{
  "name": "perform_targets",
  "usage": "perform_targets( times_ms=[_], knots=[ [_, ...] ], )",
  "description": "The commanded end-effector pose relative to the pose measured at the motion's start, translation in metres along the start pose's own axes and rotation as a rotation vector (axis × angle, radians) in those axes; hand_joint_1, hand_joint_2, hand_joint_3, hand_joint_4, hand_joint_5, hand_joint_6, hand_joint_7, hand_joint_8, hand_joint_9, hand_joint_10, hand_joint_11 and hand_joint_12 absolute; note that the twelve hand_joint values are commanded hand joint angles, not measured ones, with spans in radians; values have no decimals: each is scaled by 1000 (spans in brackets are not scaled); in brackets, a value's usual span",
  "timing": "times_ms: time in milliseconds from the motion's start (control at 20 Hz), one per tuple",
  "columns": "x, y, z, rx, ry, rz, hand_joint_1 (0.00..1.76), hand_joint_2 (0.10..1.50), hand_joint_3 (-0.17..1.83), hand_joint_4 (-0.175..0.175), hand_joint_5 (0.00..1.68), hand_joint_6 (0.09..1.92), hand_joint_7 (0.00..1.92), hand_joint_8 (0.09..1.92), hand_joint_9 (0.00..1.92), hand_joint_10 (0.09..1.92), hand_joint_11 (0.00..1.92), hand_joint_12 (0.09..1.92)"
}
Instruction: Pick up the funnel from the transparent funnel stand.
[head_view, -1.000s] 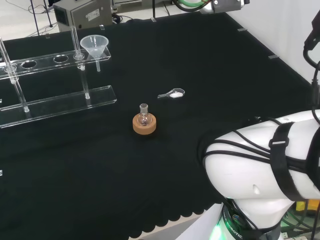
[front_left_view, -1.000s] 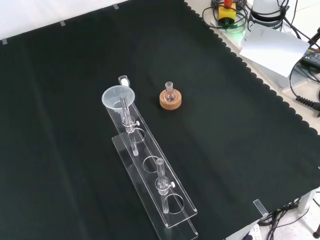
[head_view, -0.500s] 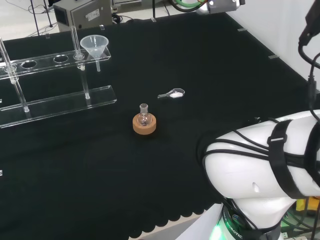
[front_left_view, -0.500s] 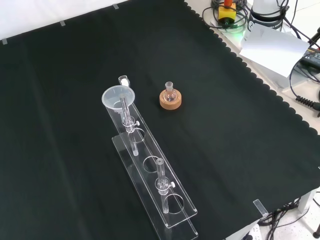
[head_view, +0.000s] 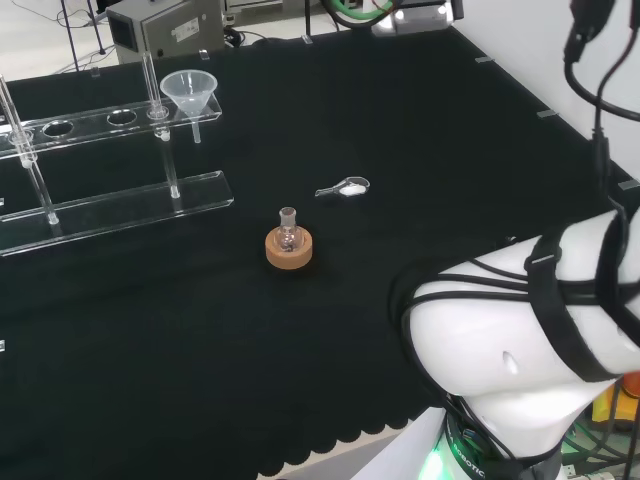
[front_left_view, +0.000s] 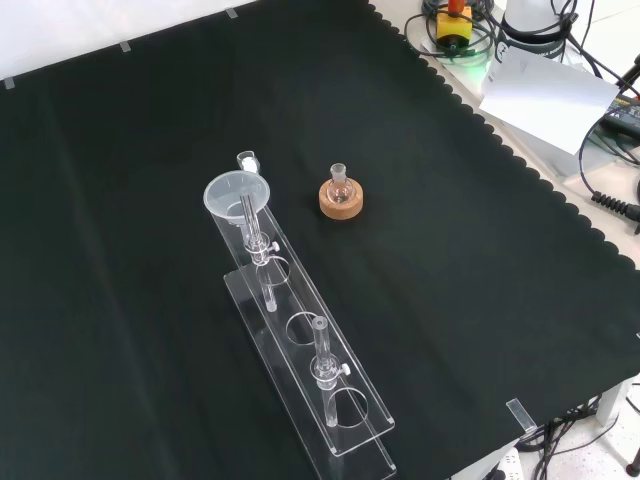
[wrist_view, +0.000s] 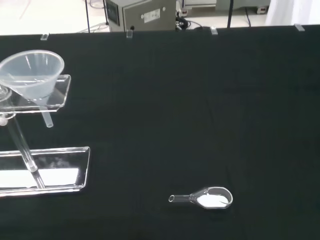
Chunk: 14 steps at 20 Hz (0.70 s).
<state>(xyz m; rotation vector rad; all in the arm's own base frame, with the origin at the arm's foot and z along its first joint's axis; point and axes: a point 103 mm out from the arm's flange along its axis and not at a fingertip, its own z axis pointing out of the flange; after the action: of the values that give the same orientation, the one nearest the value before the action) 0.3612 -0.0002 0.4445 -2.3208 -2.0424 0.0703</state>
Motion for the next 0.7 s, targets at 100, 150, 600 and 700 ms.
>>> perform_targets(
  times_ms=[100, 150, 600, 700],
  knots=[
    [5, 90, 30, 26, -2, -37, 52, 1254, 287, -4, 284, 87, 44, 526, 194, 633, 42, 1365],
    [6, 103, 33, 32, 4, -46, 55, 1252, 285, -5, 282, 87, 44, 526, 194, 633, 41, 1365],
    [38, 180, 62, 98, -29, -139, 78, 1241, 276, -9, 271, 87, 38, 524, 189, 633, 33, 1368],
    [51, 188, 74, 118, -33, -163, 81, 1239, 274, -11, 268, 87, 37, 524, 186, 633, 31, 1368]
  ],
)
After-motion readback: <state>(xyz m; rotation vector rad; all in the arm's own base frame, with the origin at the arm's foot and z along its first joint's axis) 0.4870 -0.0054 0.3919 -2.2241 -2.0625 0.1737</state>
